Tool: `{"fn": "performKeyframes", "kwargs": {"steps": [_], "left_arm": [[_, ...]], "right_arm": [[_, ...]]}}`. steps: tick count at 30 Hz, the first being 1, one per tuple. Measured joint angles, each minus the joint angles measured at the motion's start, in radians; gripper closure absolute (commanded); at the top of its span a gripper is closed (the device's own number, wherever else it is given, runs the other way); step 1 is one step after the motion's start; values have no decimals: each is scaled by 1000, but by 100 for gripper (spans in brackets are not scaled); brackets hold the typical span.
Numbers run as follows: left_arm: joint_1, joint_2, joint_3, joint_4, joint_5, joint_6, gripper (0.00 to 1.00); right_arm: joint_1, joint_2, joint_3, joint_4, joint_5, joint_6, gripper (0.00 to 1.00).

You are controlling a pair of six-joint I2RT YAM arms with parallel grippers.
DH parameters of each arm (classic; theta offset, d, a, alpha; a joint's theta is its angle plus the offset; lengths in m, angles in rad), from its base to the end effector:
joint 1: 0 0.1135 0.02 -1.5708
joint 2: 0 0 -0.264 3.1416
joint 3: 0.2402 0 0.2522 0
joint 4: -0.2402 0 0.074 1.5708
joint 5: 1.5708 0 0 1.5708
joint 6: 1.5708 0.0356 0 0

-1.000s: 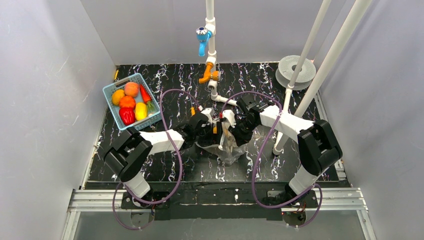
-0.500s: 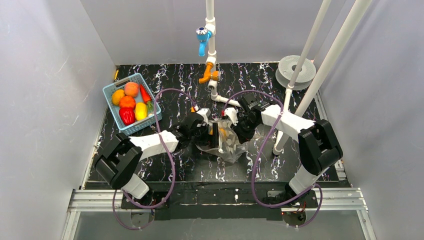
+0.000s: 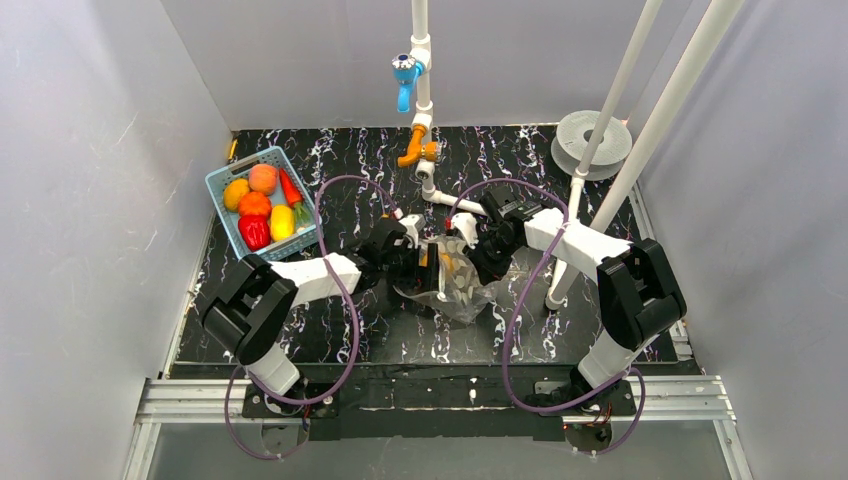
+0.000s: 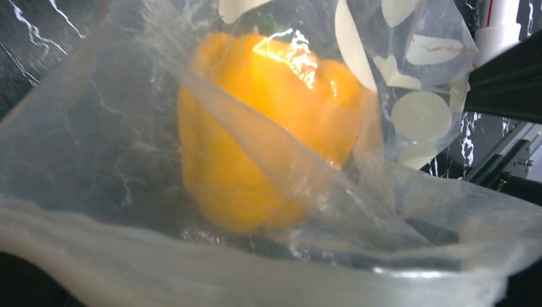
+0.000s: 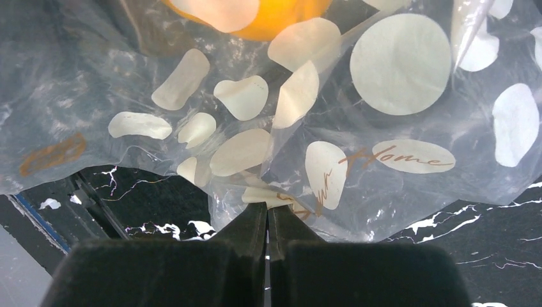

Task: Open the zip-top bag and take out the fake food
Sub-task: Pick up the fake vegetable from the zipper food storage bag.

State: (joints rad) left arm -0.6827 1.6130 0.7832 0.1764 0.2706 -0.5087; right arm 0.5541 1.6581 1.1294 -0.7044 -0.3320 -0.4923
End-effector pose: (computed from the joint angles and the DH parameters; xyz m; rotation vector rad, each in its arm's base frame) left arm 0.2475 -0.2135 0.1712 0.3637 2.3411 -0.9214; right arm 0.2664 0.1785 0.2032 -1.4561 2.3656 0.4796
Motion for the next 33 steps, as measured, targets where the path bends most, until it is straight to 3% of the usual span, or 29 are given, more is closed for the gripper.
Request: {"fn": "performKeyframes", "kwargs": {"steps": [6,10,12,14,22,33], "left_arm": [[-6,52,66,-29,-19,3,21],[-22,77,103,-49,-50,14,34],[-30,82,108,-58,-67,21,45],[-35,82,108,-66,-83,26,66],[-40,42,107,-112,-116,97,95],[-39,-157,93,-329,-126,146,100]], "right_arm": [[0,0,0,0,-12,0,99],[0,0,0,-1,-16,0,99],[0,0,0,-1,-18,0,99],[0,0,0,-1,-20,0,99],[0,0,0,-2,-30,-1,99],[0,0,0,-2,-35,-4,99]]}}
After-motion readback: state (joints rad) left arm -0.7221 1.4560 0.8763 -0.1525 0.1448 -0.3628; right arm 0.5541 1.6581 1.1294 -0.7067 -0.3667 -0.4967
